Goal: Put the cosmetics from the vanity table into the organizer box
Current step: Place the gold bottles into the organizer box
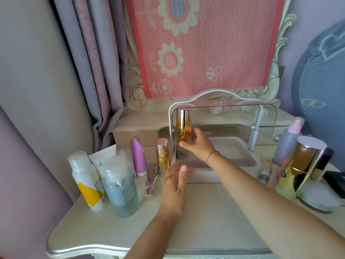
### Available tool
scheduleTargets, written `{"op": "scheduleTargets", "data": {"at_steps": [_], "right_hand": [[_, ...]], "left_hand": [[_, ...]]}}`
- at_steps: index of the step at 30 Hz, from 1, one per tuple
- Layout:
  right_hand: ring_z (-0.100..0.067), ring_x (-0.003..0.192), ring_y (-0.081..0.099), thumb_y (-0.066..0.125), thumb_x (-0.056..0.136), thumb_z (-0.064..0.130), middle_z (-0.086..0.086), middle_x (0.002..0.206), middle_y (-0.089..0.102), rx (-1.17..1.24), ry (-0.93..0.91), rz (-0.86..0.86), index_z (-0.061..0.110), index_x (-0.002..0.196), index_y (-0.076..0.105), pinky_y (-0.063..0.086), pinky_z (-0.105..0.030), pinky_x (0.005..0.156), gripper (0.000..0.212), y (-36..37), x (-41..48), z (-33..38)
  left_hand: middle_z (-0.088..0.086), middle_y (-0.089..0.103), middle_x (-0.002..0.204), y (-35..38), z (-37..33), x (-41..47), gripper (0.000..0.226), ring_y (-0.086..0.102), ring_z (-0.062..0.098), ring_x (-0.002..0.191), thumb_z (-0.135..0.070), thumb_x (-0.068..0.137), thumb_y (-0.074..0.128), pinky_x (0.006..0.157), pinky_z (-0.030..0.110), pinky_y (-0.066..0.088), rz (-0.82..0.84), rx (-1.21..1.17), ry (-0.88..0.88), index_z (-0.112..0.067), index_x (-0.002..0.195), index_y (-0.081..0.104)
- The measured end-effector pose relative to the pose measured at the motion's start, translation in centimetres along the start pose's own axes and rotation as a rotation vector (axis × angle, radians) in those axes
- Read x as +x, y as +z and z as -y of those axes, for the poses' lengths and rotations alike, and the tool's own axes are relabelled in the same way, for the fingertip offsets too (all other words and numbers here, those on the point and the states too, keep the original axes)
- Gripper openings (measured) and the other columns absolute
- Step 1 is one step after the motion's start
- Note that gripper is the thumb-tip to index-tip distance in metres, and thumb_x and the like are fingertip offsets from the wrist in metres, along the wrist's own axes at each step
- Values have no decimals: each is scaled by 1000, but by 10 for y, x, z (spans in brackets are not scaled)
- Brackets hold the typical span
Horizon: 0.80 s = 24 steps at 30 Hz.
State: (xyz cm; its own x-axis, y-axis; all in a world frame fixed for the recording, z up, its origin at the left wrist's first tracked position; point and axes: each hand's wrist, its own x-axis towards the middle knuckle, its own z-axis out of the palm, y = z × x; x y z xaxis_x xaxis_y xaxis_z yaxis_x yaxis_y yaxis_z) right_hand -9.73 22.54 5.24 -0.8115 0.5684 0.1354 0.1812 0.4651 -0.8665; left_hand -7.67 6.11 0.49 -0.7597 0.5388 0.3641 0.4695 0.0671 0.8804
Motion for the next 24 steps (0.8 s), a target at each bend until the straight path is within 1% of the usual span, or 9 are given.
{"op": "scheduleTargets", "data": {"at_steps": [2,4,8,11,13,15,17,20,24], "right_hand": [[-20,131,44,72,80,34,-5,144,44,18,-44,-143,16,141,34,38,-33,106,74,-7,-26,5],[-13,125,50,72,80,31,-1,139,50,109,-188,-260,20,137,40,41,-25,103,65,-16,-69,6],[-15,99,64,72,78,31,9,107,65,239,-411,-528,25,109,58,51,-21,86,34,-48,-165,-15],[-15,85,60,73,75,36,4,93,63,253,-348,-774,30,95,56,47,-17,79,27,-80,-206,-43],[-15,91,57,75,70,39,-3,102,60,201,-234,-898,26,101,51,44,-12,82,42,-97,-212,-61],[-13,104,55,80,69,32,-4,116,55,180,-130,-887,19,113,47,42,-13,91,56,-108,-208,-74],[-7,108,57,80,71,25,3,119,57,232,-92,-807,20,118,47,44,-17,93,58,-113,-200,-82],[0,96,64,78,72,28,11,108,66,301,-78,-719,25,114,53,49,-10,78,50,-113,-191,-93],[0,86,66,76,71,35,10,96,70,282,-75,-701,31,98,60,49,-11,69,32,-116,-186,-93]], "left_hand": [[-28,55,110,0,1,0,51,35,-25,112,-50,91,28,91,-6,17,-2,-14,11,-25,99,71],[-19,59,110,0,1,1,52,39,-21,111,-50,91,28,92,-4,19,-4,-28,19,-22,98,72],[-16,61,104,1,0,0,55,45,-15,105,-46,91,29,89,-4,22,-11,-24,54,-14,98,72],[-16,59,105,2,-1,-1,55,48,-2,106,-47,91,28,88,-5,22,-17,-14,50,-13,100,71],[-19,58,104,3,-1,-2,56,47,2,108,-48,91,28,88,-3,22,-15,-19,42,-14,101,71],[-19,57,104,3,-1,-3,56,46,1,108,-50,91,28,88,0,23,-7,-28,31,-14,102,70],[-14,57,108,3,-1,-4,56,45,-2,107,-51,91,27,88,1,22,-1,-30,20,-16,102,70],[-12,57,113,4,-1,-6,58,44,-2,108,-54,89,27,90,4,22,1,-37,0,-18,103,70],[-8,59,117,3,-1,-7,60,46,4,114,-56,89,26,99,20,24,-1,-46,-6,-17,104,70]]}}
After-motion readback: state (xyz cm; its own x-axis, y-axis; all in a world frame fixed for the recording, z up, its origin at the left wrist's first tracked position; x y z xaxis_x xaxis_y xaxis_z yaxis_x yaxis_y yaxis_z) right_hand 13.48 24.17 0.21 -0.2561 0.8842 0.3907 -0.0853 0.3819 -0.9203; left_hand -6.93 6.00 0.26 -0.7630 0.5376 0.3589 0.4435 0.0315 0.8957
